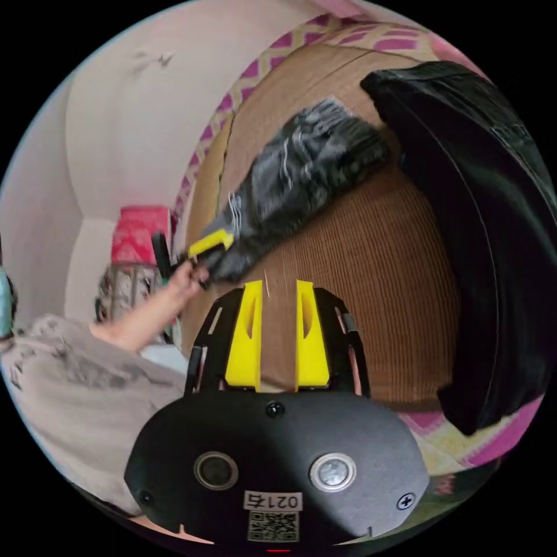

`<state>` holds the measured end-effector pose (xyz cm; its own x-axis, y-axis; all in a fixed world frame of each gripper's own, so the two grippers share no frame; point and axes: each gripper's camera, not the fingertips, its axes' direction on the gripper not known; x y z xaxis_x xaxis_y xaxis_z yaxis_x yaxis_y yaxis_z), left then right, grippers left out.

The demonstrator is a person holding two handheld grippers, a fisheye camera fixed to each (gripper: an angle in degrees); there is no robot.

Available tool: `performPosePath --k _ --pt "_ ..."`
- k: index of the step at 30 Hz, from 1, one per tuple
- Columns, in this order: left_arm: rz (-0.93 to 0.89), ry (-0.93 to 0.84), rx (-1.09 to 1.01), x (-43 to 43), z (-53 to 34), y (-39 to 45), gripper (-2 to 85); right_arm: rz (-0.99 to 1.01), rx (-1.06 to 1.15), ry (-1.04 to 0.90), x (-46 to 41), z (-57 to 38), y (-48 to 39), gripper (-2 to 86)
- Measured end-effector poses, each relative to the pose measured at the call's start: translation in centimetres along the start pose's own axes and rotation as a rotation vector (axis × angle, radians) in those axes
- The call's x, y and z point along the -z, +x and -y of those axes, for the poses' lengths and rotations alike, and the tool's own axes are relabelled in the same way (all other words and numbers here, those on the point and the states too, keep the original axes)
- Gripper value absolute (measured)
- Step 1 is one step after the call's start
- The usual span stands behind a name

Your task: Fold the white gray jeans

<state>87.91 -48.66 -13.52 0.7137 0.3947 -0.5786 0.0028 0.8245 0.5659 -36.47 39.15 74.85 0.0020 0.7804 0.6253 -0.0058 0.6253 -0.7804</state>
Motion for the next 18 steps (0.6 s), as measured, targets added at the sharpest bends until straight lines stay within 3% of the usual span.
performPosePath --k 4,6,15,18 --pt "-0.091 -0.025 -0.018 1.7 -0.6 -0.5 13.3 0.2 -0.398 0.255 -1.9 1.3 2.9 13.0" --pt "-0.147 0.001 0.027 4.1 -1.7 -1.3 13.3 0.228 -0.48 0.317 -3.0 1.1 2.9 13.7" --pt "-0.146 0.065 0.219 13.9 -11.7 -5.4 11.4 0.317 -0.495 0.508 -3.4 -0.2 -5.1 6.3" --pt "-0.123 0.087 0.292 16.9 -16.2 -6.9 10.1 0.164 -0.375 0.491 -1.7 2.5 -13.9 5.4"
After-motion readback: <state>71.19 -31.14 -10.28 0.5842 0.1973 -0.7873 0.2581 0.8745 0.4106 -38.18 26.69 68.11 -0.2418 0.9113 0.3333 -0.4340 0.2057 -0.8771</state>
